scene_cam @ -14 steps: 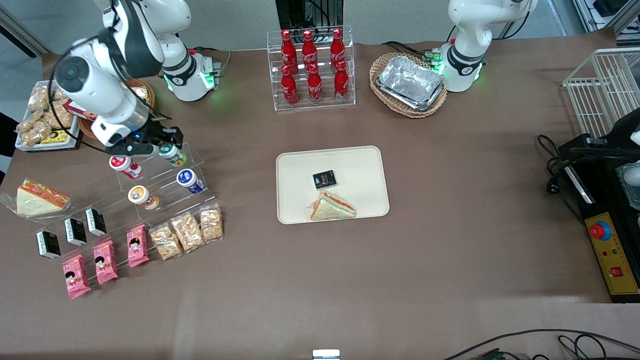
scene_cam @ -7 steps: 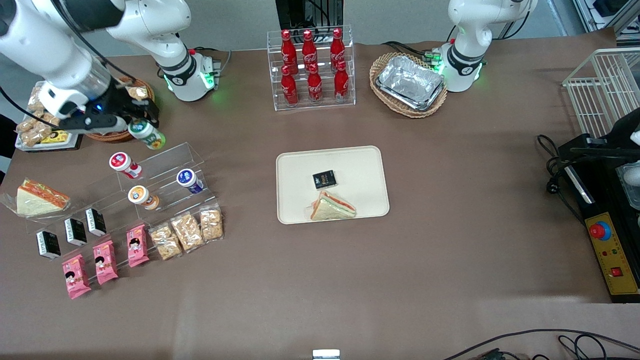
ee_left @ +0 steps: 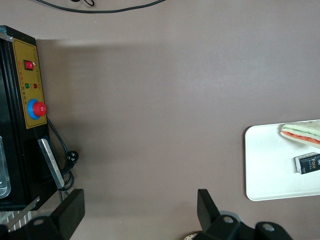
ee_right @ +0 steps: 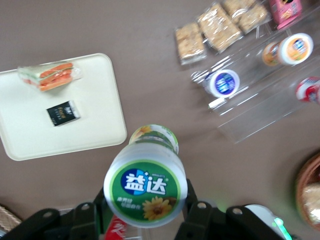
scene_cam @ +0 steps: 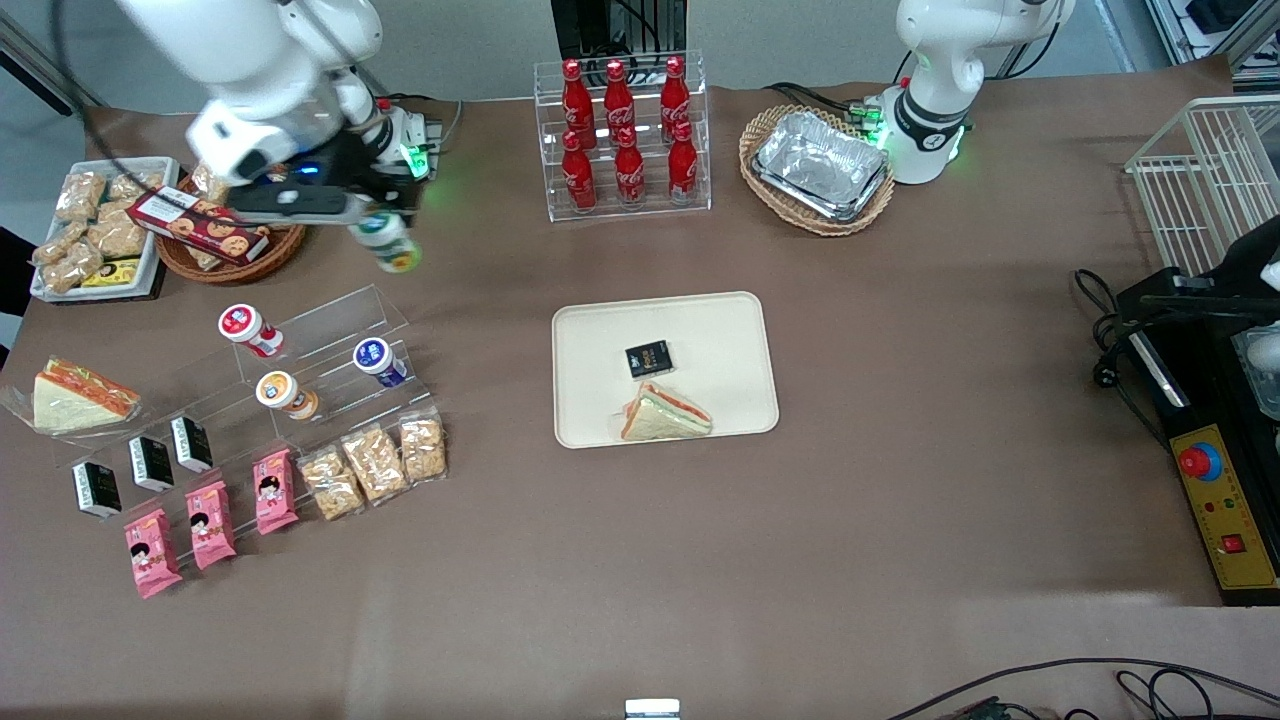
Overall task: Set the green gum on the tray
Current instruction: 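Carry the green-label bottle with the right gripper over the white tray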
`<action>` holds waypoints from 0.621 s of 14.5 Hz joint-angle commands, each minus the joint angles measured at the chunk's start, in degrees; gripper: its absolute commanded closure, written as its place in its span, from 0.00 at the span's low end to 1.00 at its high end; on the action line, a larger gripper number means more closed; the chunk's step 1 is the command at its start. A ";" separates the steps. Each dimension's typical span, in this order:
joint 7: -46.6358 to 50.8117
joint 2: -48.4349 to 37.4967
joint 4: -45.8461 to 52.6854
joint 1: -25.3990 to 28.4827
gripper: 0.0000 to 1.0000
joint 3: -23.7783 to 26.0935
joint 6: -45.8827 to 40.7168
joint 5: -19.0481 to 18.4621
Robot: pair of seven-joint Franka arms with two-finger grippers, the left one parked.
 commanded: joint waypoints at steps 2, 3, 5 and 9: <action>12.29 11.21 6.33 -0.24 0.74 8.11 2.91 2.42; 14.40 13.14 5.81 -0.24 0.74 9.52 5.37 2.60; 17.83 16.92 4.76 1.68 0.74 10.59 10.20 2.25; 20.57 21.14 -2.62 4.85 0.74 10.59 23.82 1.72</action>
